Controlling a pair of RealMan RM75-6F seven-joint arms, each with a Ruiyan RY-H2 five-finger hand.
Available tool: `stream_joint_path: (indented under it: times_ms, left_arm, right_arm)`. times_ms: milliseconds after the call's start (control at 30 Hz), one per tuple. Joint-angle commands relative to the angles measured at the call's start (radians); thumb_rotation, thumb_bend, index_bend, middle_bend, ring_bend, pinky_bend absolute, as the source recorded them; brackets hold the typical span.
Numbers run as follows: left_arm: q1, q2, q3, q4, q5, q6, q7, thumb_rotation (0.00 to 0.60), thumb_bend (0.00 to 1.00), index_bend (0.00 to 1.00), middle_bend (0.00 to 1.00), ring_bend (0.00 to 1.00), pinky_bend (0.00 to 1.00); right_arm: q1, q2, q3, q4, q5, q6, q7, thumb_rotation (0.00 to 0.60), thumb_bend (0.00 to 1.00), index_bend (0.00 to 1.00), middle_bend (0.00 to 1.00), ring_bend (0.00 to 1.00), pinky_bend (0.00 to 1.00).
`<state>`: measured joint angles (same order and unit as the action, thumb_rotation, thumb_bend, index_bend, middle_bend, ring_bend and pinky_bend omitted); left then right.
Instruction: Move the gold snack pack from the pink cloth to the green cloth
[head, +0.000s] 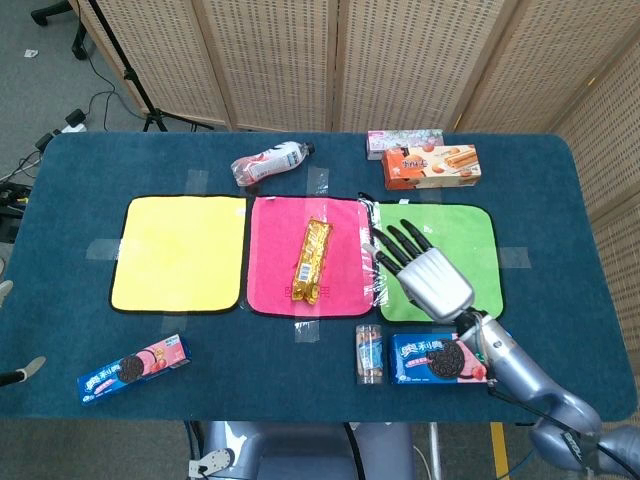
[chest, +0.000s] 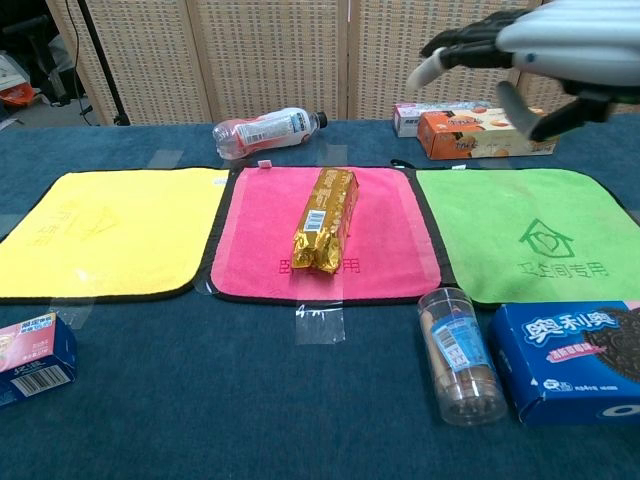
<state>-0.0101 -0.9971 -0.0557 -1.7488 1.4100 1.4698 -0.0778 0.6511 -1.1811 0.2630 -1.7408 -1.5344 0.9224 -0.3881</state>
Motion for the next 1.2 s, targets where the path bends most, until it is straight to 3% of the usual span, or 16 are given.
stream_joint_path:
  times_ms: [33, 300, 667, 1200]
  left_arm:
    - [-0.016, 0.000, -0.012, -0.004, -0.032, -0.028, 0.010, 0.600, 0.04, 0.00, 0.00, 0.00, 0.00]
    - [-0.051, -0.003, -0.031, -0.001, -0.101, -0.094, 0.031, 0.600, 0.04, 0.00, 0.00, 0.00, 0.00]
    - [-0.064, 0.004, -0.035, 0.004, -0.155, -0.135, 0.032, 0.600, 0.04, 0.00, 0.00, 0.00, 0.00]
    - [-0.085, 0.002, -0.040, 0.010, -0.186, -0.166, 0.038, 0.600, 0.04, 0.00, 0.00, 0.00, 0.00]
  right_arm:
    - [0.121, -0.085, 0.032, 0.056, 0.064, -0.124, -0.068, 0.600, 1.00, 0.19, 0.13, 0.00, 0.02]
    - [0.323, -0.250, 0.047, 0.221, 0.211, -0.312, -0.137, 0.600, 1.00, 0.25, 0.16, 0.01, 0.09]
    - [0.493, -0.465, 0.039, 0.451, 0.458, -0.388, -0.144, 0.600, 1.00, 0.25, 0.17, 0.03, 0.15]
    - [0.594, -0.523, -0.024, 0.609, 0.546, -0.432, -0.115, 0.600, 1.00, 0.30, 0.23, 0.07, 0.17]
